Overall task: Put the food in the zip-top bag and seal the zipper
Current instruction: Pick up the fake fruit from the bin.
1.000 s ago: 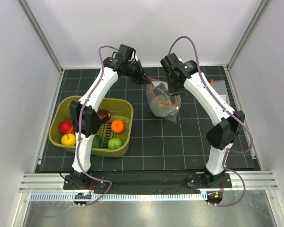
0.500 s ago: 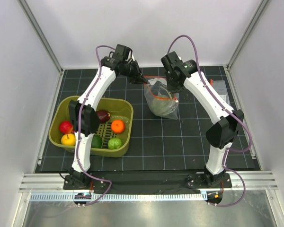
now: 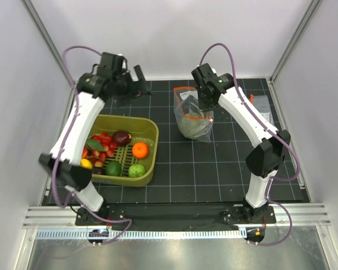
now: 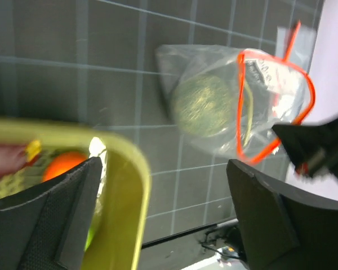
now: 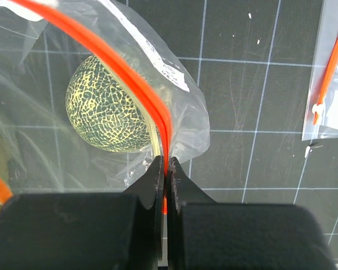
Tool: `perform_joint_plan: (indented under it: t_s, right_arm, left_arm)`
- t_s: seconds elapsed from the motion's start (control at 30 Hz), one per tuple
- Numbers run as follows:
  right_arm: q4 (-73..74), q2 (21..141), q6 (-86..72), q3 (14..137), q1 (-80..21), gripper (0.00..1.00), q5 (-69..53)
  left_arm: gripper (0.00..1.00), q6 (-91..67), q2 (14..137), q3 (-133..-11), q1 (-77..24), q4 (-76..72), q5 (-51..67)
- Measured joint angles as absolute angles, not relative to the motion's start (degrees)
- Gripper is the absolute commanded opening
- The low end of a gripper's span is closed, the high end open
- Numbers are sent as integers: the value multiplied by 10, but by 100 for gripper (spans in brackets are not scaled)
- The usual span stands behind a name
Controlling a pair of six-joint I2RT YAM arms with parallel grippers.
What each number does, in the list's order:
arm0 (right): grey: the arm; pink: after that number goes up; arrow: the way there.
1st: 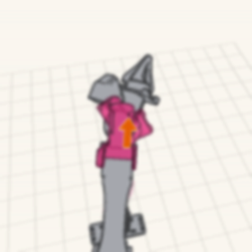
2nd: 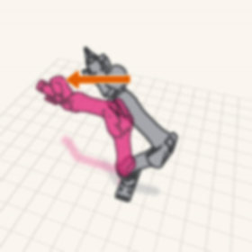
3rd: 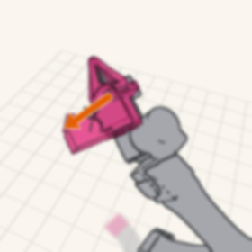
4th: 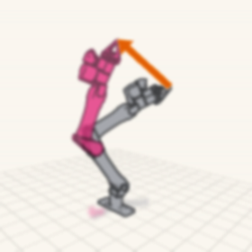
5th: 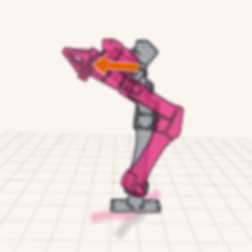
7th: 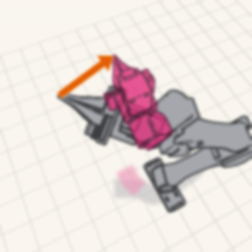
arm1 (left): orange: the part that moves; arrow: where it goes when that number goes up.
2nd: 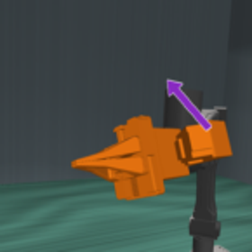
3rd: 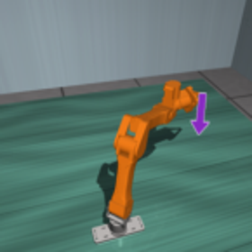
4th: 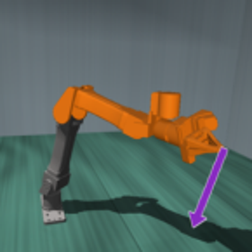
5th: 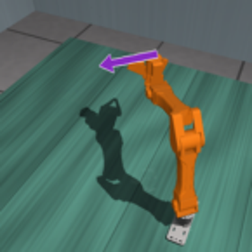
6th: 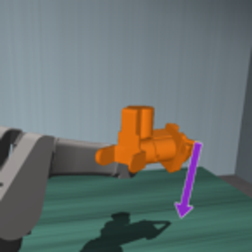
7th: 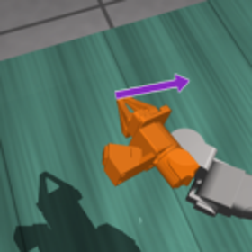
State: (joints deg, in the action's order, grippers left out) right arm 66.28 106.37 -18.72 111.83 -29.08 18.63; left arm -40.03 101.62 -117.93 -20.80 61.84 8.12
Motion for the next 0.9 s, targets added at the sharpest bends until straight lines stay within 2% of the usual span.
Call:
perform_joint_plan:
  t_s: [0.17, 0.3, 0.57, 0.9]
  right_arm:
    - [656, 1063, -191, 1115, -291, 1, 181]
    - [649, 1062, -193, 1105, -291, 1, 177]
    - [641, 1058, -201, 1093, -291, 1, 164]
    - [636, 1054, -212, 1079, -291, 1, 143]
  left_arm:
    - [100, -416, 821, -1038, -199, 631, 8]
    - [100, -426, 753, -944, -180, 653, -18]
    - [100, -429, 827, -820, -144, 667, -30]
    - [100, -386, 929, -802, -141, 617, -46]
